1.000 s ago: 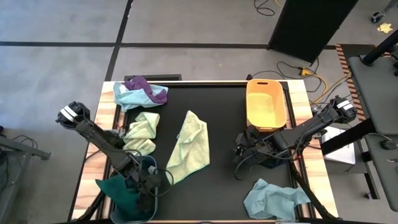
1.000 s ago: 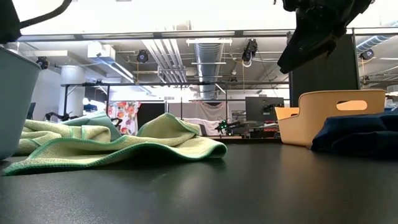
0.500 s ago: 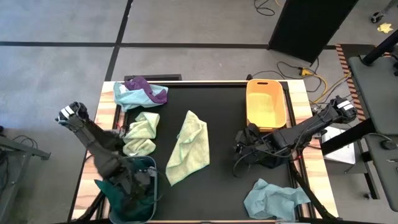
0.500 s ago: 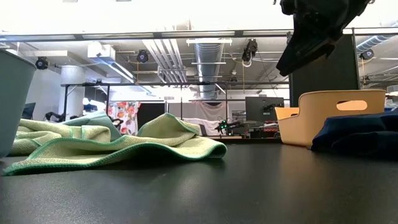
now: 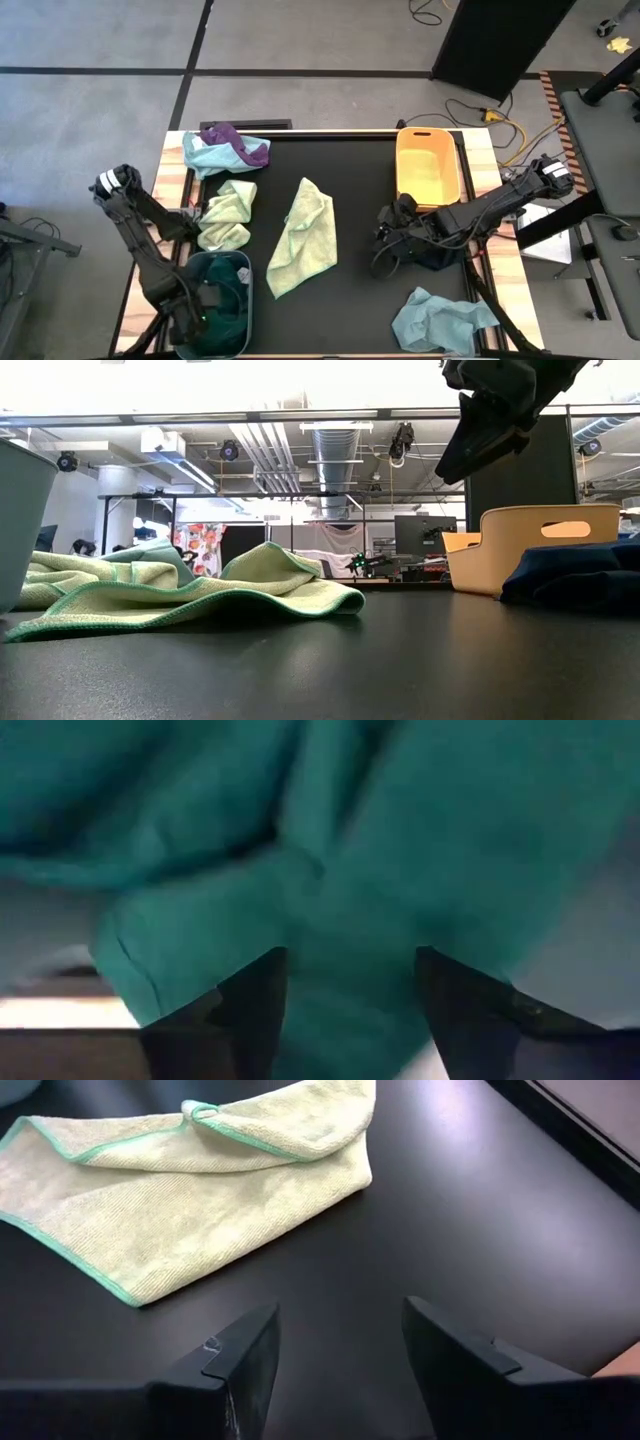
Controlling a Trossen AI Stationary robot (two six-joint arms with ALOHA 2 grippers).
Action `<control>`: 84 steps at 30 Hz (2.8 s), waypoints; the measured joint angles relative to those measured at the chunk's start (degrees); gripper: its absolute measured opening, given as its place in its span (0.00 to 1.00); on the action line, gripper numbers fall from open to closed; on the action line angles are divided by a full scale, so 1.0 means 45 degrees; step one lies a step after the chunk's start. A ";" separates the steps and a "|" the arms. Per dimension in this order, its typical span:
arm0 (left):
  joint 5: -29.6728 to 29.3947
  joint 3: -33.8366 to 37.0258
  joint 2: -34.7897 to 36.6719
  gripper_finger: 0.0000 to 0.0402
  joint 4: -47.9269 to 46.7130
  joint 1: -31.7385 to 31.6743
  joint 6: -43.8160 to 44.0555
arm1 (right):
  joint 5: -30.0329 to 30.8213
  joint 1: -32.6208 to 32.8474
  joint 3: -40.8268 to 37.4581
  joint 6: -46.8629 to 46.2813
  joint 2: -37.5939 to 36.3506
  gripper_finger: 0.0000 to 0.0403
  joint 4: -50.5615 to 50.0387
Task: Sort microfiber towel by color & place in baskets
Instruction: Put the dark green microfiber towel into the green bin, then put the right light green microfiber towel into the yellow bin
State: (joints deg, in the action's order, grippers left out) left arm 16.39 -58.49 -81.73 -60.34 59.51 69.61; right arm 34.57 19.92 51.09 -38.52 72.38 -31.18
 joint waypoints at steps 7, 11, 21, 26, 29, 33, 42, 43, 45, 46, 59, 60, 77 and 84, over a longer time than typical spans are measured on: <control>-0.0746 0.1407 0.0000 0.26 0.1579 -0.0580 0.0073 | -0.0016 0.0005 0.0000 -0.0257 0.0000 0.51 0.0015; -0.0944 0.1712 0.0000 0.03 0.2291 -0.1193 0.0038 | -0.0135 0.0015 0.0000 -0.0310 0.0000 0.51 0.0015; -0.2125 0.0270 -0.0054 0.00 0.3543 -0.1924 -0.1912 | -0.0486 0.0013 0.0000 -0.0439 0.0000 0.51 0.0010; -0.1113 0.0802 -0.0637 0.00 0.5596 -0.1833 -0.2007 | -0.0477 0.0010 0.0000 -0.0427 0.0000 0.50 0.0004; -0.0664 0.1485 -0.1140 0.00 0.6417 -0.1808 -0.1469 | -0.0475 0.0010 0.0000 -0.0423 0.0000 0.51 -0.0004; -0.0369 0.2385 -0.1646 0.00 0.6863 -0.1808 -0.0499 | -0.0471 0.0010 0.0000 -0.0418 0.0000 0.51 0.0000; -0.0175 0.3821 -0.1450 0.06 0.9311 -0.1740 0.0679 | -0.0476 0.0015 0.0000 -0.0612 0.0005 0.51 -0.0013; -0.0317 0.3871 -0.1377 0.09 0.9294 -0.1704 0.0735 | -0.0481 0.0015 0.0000 -0.0627 0.0005 0.51 -0.0012; -0.0444 0.3902 -0.1223 0.14 0.9260 -0.1661 0.0845 | -0.0724 0.0015 0.0000 -0.0637 0.0005 0.51 -0.0021; -0.0446 0.3864 -0.1159 0.17 0.9108 -0.1653 0.0887 | -0.0927 0.0015 0.0000 -0.0641 0.0005 0.51 -0.0051; -0.0104 -0.1199 -0.0733 0.58 0.2514 -0.1472 -0.1906 | -0.1550 0.0039 0.0000 -0.1415 -0.0434 0.56 -0.0884; -0.0095 -0.1583 -0.0733 0.61 0.2093 -0.1520 -0.2034 | -0.1386 0.0039 0.0000 -0.1334 -0.0473 0.57 -0.0891; -0.7939 -0.2902 0.0716 0.65 0.1339 -0.5556 -0.4125 | 0.0238 0.0025 0.0005 -0.0508 -0.0090 0.63 0.2376; -0.8700 -0.2125 0.0220 0.65 0.3619 -0.9030 -0.6288 | 0.0331 0.0039 0.0005 -0.0086 0.0652 0.66 0.4612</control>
State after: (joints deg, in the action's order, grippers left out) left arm -22.76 -68.05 -80.75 -44.05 18.88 41.31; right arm 36.06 20.10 51.11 -38.91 75.31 -10.42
